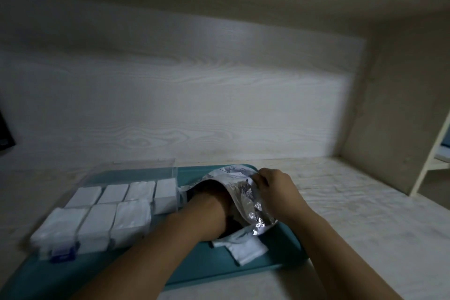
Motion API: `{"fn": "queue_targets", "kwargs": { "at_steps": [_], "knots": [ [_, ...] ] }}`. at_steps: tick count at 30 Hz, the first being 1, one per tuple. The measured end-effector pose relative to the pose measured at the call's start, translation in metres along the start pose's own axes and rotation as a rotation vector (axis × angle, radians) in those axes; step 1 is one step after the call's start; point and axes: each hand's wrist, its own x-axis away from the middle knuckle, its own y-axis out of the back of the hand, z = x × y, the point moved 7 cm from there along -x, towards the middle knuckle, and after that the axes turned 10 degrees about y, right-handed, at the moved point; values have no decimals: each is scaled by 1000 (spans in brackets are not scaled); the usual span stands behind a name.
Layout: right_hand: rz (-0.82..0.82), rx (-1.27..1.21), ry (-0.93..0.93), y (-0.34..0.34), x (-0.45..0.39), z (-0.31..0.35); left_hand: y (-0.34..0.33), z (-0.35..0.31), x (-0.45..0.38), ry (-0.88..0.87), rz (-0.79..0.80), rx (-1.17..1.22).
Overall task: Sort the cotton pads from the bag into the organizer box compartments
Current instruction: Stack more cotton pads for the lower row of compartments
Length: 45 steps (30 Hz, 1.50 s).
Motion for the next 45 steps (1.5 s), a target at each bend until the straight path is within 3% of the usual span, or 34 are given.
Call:
{"fn": "queue_targets", "kwargs": {
  "at_steps": [3,6,9,15,19,24,29,33,40,45],
  "knots": [
    [-25,50,-15,0,0,-3,9,-11,13,-43,180,206],
    [-32,57,-64,0,0,-7,16,-25,21,-94,248,196],
    [-26,46,-80,-1,1,-7,23,-34,21,-142,137,108],
    [-33,42,-79,-2,2,-8,11,-32,13,-126,77,9],
    [-53,41,-113,2,2,-13,17,-38,14,-213,-3,-30],
    [-96,38,-142,15,2,-21,34,-41,26,-316,-139,-265],
    [-68,35,-86,8,1,-11,30,-29,28,-245,-20,66],
    [-82,17,-149,7,3,-15,20,-28,23,-96,74,27],
    [-87,-84,-233,0,2,-28,19,-47,16,-256,-120,47],
    [-42,-157,-214,2,1,-27,28,-46,20,-332,-105,154]
  ]
}}
